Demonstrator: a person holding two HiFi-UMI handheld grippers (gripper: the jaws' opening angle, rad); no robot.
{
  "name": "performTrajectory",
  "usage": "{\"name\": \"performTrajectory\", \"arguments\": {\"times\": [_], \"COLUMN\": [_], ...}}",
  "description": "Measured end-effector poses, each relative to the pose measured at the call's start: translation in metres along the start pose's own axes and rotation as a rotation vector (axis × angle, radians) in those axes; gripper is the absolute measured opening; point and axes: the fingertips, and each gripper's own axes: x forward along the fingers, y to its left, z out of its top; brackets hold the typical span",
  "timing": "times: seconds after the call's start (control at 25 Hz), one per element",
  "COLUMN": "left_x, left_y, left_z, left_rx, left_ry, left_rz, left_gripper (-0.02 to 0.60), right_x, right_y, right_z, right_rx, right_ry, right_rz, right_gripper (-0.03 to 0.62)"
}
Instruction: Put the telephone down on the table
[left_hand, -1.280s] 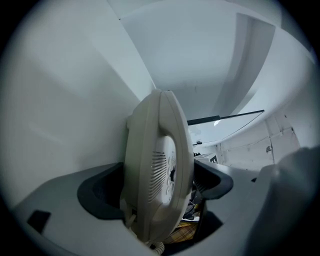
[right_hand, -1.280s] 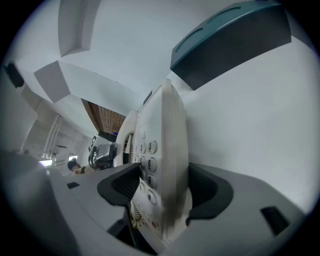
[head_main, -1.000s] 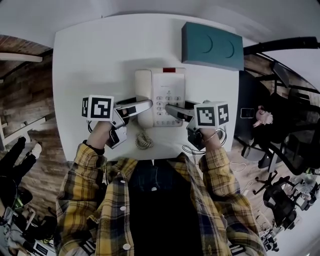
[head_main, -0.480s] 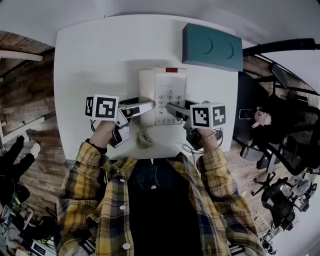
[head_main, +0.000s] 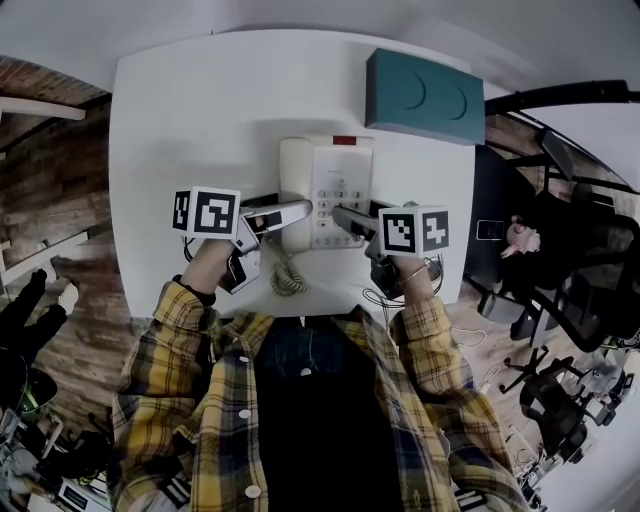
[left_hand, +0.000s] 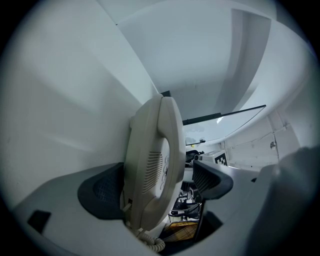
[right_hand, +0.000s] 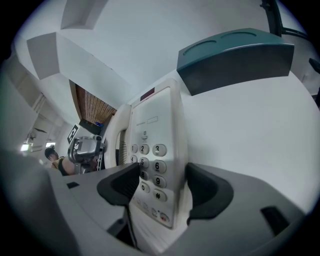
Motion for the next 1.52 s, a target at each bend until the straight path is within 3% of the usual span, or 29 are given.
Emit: {"name": "performTrajectory", "arguments": {"times": [0.32, 0.92, 1.12, 1.52], "left_x": [-0.002, -0.013, -0.019, -0.033], "left_y": [-0.002, -0.022, -0.033, -0.068], "left_z": [0.002, 0.012, 0.013, 0.023], "left_rx": [0.009, 0.067, 0.091, 0.190], "left_ry": [-0.004, -0.058, -0.082, -0.154], "left_rz": [0.006, 0.007, 0.002, 0.014], "left_gripper": [0.433, 0.433, 0.433, 0.433], "right_x": [-0.003, -0.012, -0.027, -0.056], "right_y": [0.000, -0.006, -0.008, 0.032], "right_z": [0.002, 0.001, 0.006, 0.037], "right_rx": [-0.050, -0.043, -0.064, -0.176], "right_ry": [0.026, 0.004, -0.032, -0.164], "right_rz": [-0.086, -0.129, -0.165, -0.140], "right_gripper": [0.285, 0.281, 0.199, 0.184]}}
